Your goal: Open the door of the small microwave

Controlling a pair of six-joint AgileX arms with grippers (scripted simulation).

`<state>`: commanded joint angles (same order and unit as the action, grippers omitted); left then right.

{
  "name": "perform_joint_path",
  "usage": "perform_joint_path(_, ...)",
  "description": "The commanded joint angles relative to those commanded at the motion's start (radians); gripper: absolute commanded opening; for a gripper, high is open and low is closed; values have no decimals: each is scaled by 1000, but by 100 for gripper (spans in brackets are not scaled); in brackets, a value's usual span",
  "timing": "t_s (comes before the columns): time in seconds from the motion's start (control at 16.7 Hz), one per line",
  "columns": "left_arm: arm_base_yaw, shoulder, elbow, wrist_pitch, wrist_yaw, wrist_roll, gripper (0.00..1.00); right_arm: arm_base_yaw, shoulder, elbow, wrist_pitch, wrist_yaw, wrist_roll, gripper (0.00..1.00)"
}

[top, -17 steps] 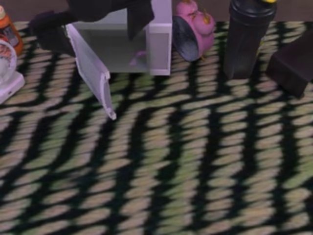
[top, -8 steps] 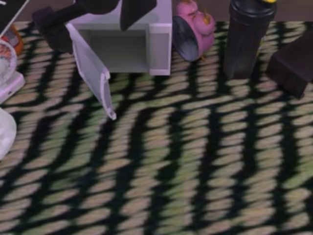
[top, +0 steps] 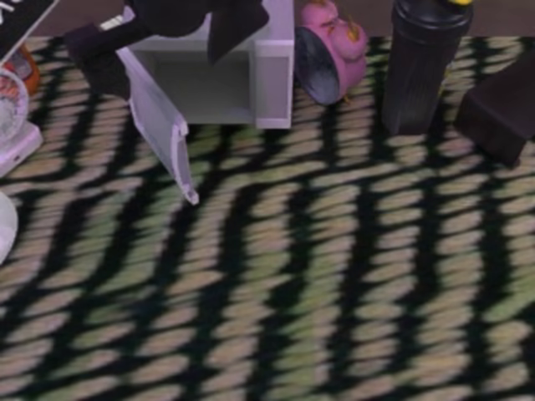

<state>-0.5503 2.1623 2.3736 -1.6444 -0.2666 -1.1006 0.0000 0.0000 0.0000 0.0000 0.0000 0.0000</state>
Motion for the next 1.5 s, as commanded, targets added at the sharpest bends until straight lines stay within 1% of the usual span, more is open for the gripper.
perform_joint_path(0.3, 31, -56, -293, 238, 4, 30, 100, 0, 0, 0, 0, 0, 0, 100)
perform_joint_path(0.48, 45, -76, -418, 348, 5, 44, 100, 0, 0, 0, 0, 0, 0, 100)
perform_joint_path(0.6, 49, -80, -449, 378, 6, 48, 100, 0, 0, 0, 0, 0, 0, 100)
perform_joint_path(0.84, 49, -80, -450, 379, 6, 49, 100, 0, 0, 0, 0, 0, 0, 100)
perform_joint_path(1.5, 49, -80, -450, 379, 6, 49, 17, 0, 0, 0, 0, 0, 0, 100)
